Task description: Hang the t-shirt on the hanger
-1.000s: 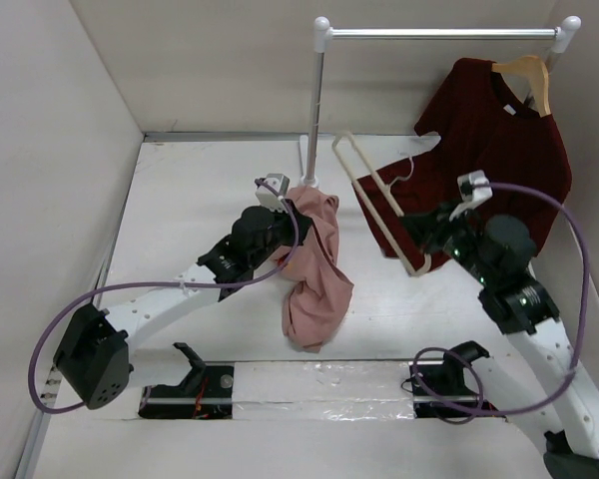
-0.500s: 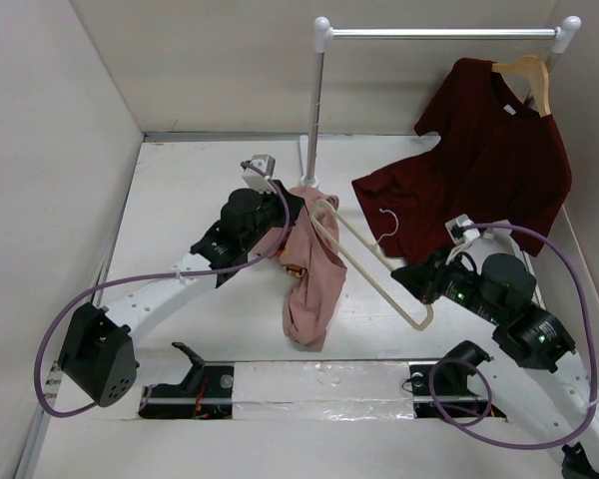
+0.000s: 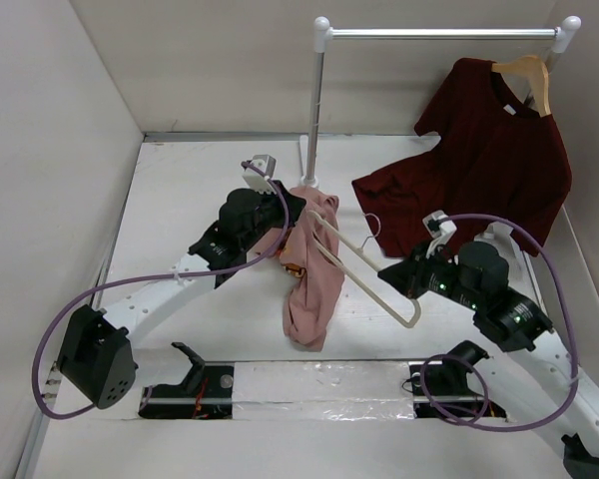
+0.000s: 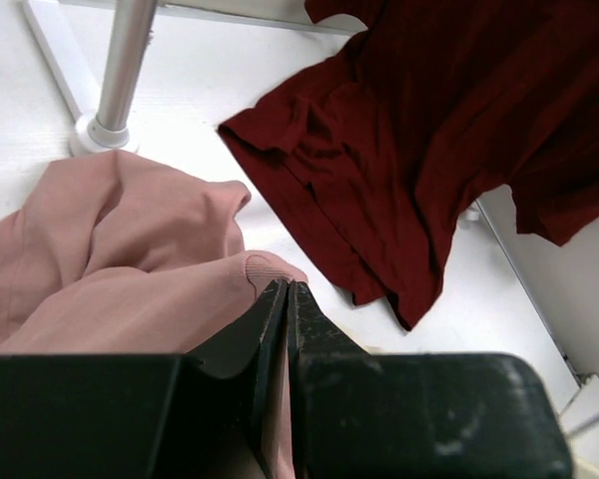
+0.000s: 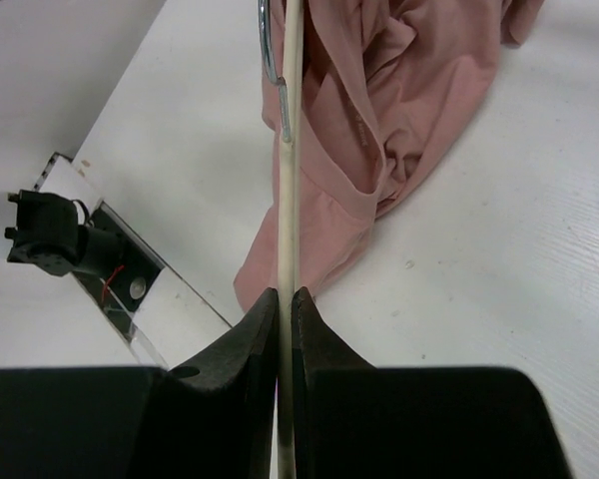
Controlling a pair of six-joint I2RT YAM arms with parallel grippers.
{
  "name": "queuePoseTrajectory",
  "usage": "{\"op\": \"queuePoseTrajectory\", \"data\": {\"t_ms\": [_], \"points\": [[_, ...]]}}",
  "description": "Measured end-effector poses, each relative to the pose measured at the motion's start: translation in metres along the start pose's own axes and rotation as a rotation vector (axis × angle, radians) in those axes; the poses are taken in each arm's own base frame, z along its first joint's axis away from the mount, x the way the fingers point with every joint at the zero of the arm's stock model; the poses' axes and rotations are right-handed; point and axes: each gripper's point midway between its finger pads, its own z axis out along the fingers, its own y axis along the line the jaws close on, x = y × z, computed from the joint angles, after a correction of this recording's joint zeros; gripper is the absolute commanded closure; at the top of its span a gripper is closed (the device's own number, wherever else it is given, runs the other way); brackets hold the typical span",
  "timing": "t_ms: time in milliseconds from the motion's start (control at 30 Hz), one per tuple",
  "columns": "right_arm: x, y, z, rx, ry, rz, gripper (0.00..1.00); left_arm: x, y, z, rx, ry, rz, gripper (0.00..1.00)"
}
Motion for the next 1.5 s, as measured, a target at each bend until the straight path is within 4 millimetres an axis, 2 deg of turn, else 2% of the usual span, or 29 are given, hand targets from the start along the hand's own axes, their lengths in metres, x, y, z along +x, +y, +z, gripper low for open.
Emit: {"op": "queuePoseTrajectory", "data": {"t_ms": [133, 267, 400, 533, 667, 767, 867, 1000, 1100, 1367, 1500], "points": [[0.004, 0.001, 0.018, -0.014, 0.033, 0.003, 1.0, 0.004, -0.008, -0.002, 0.036, 0.02, 0.004, 1.0], [0.01, 0.011, 0.039, -0.036, 0.07, -0.016, 1.0, 0.01, -0.019, -0.009, 0.058, 0.039, 0.026, 1.0], [0.013, 0.023, 0.053, -0.012, 0.073, -0.056, 1.0, -0.003, -0.027, -0.025, 0.072, 0.011, 0.03, 1.0], [-0.005, 0.046, 0.052, 0.02, -0.004, -0.107, 1.0, -0.033, -0.028, -0.047, 0.05, -0.085, 0.022, 1.0], [-0.027, 0.071, 0.041, 0.03, -0.092, -0.132, 1.0, -0.06, -0.027, -0.069, 0.018, -0.183, 0.009, 1.0], [-0.039, 0.086, 0.031, 0.031, -0.139, -0.134, 1.0, -0.07, -0.023, -0.076, -0.006, -0.223, 0.002, 1.0], [-0.045, 0.093, 0.023, 0.035, -0.165, -0.128, 1.0, -0.07, -0.019, -0.077, -0.028, -0.222, 0.002, 1.0], [-0.048, 0.086, 0.019, 0.086, -0.191, -0.115, 1.0, -0.065, -0.016, -0.076, -0.037, -0.205, 0.004, 1.0], [-0.048, 0.078, 0.025, 0.149, -0.204, -0.114, 1.0, -0.064, -0.019, -0.078, -0.023, -0.196, 0.005, 1.0], [-0.037, 0.069, 0.066, 0.296, -0.191, -0.165, 1.0, -0.071, -0.04, -0.102, 0.087, -0.199, -0.007, 1.0], [-0.038, 0.078, 0.086, 0.309, -0.195, -0.184, 1.0, -0.074, -0.055, -0.113, 0.161, -0.192, -0.002, 1.0]]}}
